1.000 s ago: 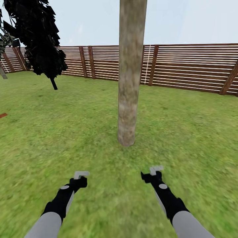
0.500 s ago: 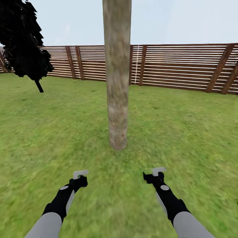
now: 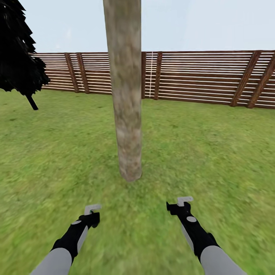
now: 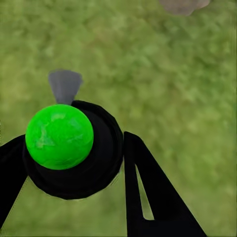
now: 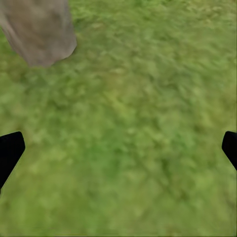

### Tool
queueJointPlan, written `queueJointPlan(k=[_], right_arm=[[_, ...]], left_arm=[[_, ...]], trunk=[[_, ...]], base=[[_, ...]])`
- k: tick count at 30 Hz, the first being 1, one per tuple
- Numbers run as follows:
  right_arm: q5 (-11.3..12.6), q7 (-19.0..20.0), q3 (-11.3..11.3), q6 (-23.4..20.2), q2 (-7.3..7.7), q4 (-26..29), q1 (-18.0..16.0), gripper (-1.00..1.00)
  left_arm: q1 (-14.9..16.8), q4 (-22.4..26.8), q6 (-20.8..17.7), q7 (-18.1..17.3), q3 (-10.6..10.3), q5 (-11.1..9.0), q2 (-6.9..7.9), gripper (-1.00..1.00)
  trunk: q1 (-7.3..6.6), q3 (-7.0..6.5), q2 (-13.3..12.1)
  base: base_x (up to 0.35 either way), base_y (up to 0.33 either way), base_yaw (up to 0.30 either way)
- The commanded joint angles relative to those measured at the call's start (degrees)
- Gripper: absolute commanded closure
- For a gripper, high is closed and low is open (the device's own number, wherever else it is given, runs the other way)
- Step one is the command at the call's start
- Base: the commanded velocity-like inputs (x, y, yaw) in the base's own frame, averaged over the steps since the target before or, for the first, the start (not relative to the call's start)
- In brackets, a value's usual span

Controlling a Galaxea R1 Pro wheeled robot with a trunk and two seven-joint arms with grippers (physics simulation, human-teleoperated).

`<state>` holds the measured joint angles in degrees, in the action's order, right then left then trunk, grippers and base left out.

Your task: In the garden, pick up the pesticide atomizer on the floor and spray pesticide onto both trees until each tree trunk is fully covered.

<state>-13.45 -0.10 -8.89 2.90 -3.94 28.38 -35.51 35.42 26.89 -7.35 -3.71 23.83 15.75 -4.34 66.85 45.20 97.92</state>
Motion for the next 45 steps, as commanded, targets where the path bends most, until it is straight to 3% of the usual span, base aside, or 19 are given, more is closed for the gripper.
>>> queueJointPlan(k=[1,7,17,28,34,36,38,40,45], right_arm=[[0.0,0.0,0.0,0.0,-0.07,0.0,0.0,-1.00],[-0.1,0.0,0.0,0.0,-0.03,-0.1,0.0,-1.00],[0.0,0.0,0.0,0.0,-0.06,-0.1,0.0,-1.00],[0.0,-0.1,-0.1,0.0,-0.01,-0.1,0.0,-1.00],[-0.1,-0.1,-0.1,0.1,-0.06,-0.6,0.0,-1.00],[0.0,-0.1,0.0,1.7,-0.15,-2.3,0.0,-1.00],[0.1,-0.1,0.0,5.9,-0.28,-2.9,0.0,-1.00],[0.1,0.0,0.0,9.4,-0.34,-2.3,0.0,-1.00],[0.2,0.1,-0.1,10.8,-0.44,6.8,0.0,-1.00]], left_arm=[[0.0,0.0,-0.1,0.0,0.0,0.0,0.13,1.00],[0.0,0.0,-2.3,0.2,0.0,0.0,0.29,1.00],[0.0,-0.2,-2.5,0.8,-0.1,0.1,0.21,1.00],[0.0,-0.2,-2.5,0.9,-0.2,0.5,0.25,1.00],[0.2,-0.2,-2.6,0.9,0.0,0.4,0.29,1.00],[0.7,-0.1,-4.8,0.9,0.0,0.4,0.28,1.00],[1.2,0.7,-8.7,1.0,0.1,0.3,0.17,1.00],[2.9,0.8,-10.3,1.1,0.0,0.3,0.13,1.00],[5.9,0.9,-11.1,1.1,0.1,0.4,0.13,1.00]], trunk=[[0.00,0.00,0.0],[0.00,0.00,0.0],[0.00,0.00,0.0],[0.00,0.00,0.0],[1.32,1.08,2.4],[1.76,1.44,3.2],[2.20,1.79,4.0],[2.64,2.15,4.8],[3.73,3.05,6.8]], base=[[0.340,0.000,0.000],[0.340,0.000,0.000],[0.339,0.000,-0.006],[0.190,0.000,-0.198],[0.001,0.000,-0.007],[0.000,0.000,0.000],[0.000,0.000,0.000],[0.000,0.000,0.000],[0.000,0.000,0.000]])
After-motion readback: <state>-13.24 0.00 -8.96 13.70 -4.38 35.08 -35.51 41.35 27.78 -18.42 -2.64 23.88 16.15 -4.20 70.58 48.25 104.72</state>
